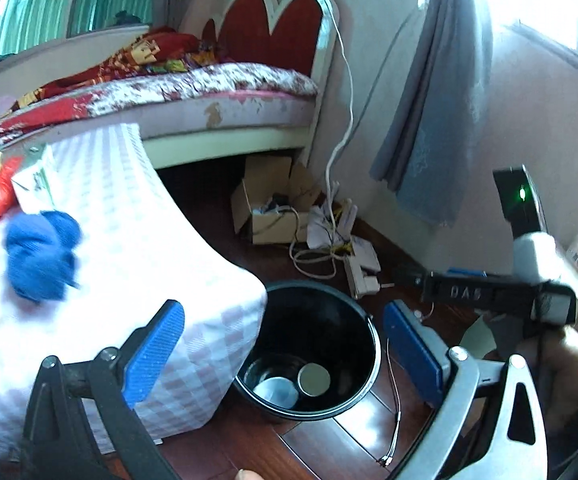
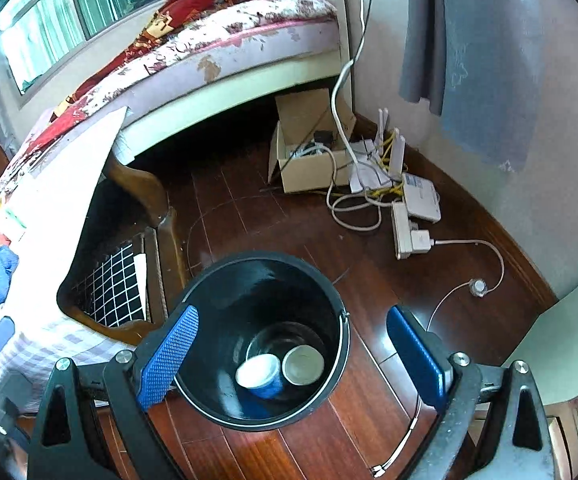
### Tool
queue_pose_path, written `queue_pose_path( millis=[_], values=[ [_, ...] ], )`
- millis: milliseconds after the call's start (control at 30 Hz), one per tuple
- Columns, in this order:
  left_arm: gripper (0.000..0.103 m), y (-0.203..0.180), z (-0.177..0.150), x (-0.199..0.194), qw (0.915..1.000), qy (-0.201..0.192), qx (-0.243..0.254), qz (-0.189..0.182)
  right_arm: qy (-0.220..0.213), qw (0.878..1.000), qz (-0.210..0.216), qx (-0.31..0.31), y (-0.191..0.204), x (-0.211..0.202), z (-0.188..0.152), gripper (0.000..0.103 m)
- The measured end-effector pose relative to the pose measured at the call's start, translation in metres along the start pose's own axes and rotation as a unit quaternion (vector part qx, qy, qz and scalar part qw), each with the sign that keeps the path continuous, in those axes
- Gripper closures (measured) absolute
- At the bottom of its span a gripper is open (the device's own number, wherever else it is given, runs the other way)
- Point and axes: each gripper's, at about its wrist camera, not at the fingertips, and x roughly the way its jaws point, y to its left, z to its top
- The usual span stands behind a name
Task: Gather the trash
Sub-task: 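Grasp the knotted blue cloth with the right tool while the left tool grasps the clear plastic bag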
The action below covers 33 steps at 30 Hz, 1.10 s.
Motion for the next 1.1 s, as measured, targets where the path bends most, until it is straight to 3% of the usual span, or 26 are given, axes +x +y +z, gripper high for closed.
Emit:
queue_pose_path(
  millis=[200, 333, 667, 867, 1100],
  values=[
    [0.003, 0.033, 0.017, -0.033, 0.9986, -0.035, -0.016, 0.037, -0.036, 0.999, 0.011, -0.020, 0.034, -0.028, 0.004, 0.006],
    [0.003, 0.067, 0.019, -0.054, 0.9950, -0.054, -0.026, 0.079, -0.055, 0.996, 0.039, -0.058, 0.084, -0.043, 0.004, 0.006],
    [0.003, 0.168, 0.009, -0.106, 0.9735, -0.080, -0.086, 0.196, -0.067, 0.976, 0.134, -0.159, 0.225, -0.043, -0.004, 0.006],
    [0.003, 0.216, -0.001, -0.134, 0.9584, -0.093, -0.117, 0.243, -0.064, 0.966, 0.145, -0.205, 0.283, -0.028, -0.007, 0.006],
    [0.003, 0.257, -0.015, -0.141, 0.9460, -0.080, -0.138, 0.282, -0.039, 0.965, 0.121, -0.231, 0.321, -0.001, -0.010, 0.007]
  ],
)
